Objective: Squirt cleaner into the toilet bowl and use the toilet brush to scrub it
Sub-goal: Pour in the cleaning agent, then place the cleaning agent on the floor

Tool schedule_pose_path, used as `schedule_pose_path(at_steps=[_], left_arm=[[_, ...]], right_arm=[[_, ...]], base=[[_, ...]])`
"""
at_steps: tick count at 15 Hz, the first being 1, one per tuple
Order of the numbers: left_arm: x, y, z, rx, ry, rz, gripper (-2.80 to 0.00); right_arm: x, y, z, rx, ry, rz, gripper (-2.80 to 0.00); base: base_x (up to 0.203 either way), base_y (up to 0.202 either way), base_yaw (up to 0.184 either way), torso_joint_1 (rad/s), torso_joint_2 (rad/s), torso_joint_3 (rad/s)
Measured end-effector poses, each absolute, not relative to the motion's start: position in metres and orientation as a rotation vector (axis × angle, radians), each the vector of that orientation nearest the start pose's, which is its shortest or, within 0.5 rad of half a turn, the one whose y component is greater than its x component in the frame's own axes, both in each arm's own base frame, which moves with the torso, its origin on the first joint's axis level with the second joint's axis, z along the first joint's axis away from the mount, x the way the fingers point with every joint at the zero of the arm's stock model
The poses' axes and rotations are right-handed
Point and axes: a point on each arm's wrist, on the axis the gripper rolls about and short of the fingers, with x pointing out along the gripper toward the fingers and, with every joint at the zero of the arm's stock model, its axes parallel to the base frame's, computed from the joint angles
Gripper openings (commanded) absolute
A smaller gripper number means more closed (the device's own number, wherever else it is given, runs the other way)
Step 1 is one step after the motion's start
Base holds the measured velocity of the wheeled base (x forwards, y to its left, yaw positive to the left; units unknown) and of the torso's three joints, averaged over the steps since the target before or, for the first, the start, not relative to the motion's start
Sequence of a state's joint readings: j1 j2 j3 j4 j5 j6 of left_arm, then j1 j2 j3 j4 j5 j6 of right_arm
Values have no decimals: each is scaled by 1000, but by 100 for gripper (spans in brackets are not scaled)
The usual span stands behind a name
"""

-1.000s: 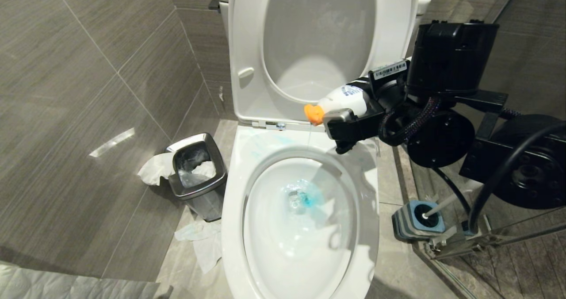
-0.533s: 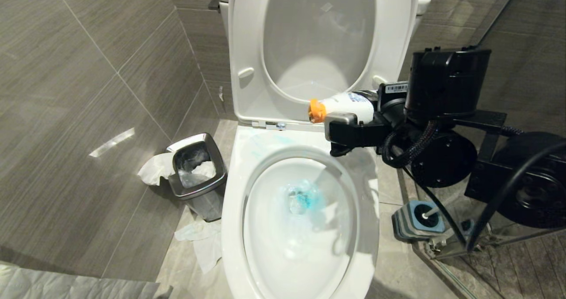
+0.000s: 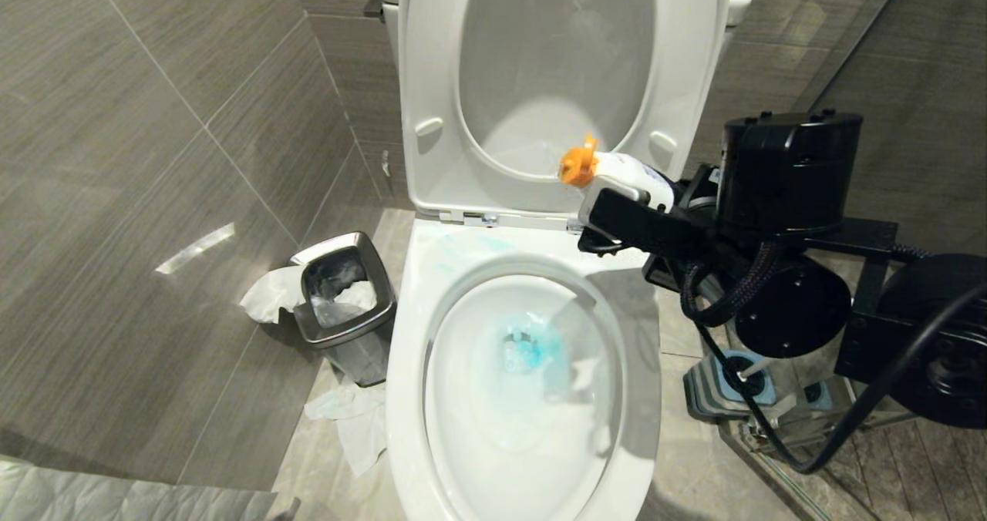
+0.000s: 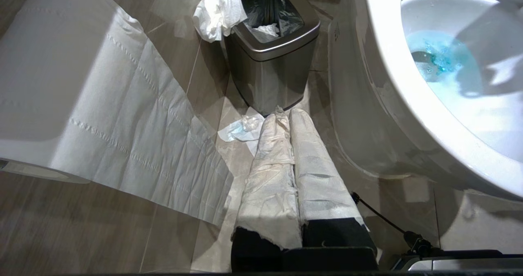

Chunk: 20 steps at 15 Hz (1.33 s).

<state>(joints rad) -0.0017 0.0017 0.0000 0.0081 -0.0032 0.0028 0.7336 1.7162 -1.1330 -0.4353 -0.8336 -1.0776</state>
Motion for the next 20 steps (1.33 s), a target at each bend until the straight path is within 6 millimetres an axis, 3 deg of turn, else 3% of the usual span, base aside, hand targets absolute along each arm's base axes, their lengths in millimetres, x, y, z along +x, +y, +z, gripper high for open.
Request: schedule_pose_path(at_steps=[5, 9, 13, 20], left_arm=[[-23, 0, 75, 2, 9, -5, -280], [-23, 0, 75, 2, 9, -4, -280], [-23, 0, 75, 2, 9, -4, -280], [-23, 0, 75, 2, 10, -4, -280]], right_arm=[[257, 189, 249, -963, 232, -4, -280], [264, 163, 259, -710, 301, 7, -280], [264, 125, 264, -478, 368, 67, -280], [279, 50, 262, -319, 373, 144, -280]], base=[[0, 0, 0, 0, 0, 0], [0, 0, 0, 0, 0, 0], [0, 0, 0, 0, 0, 0], [0, 0, 0, 0, 0, 0]])
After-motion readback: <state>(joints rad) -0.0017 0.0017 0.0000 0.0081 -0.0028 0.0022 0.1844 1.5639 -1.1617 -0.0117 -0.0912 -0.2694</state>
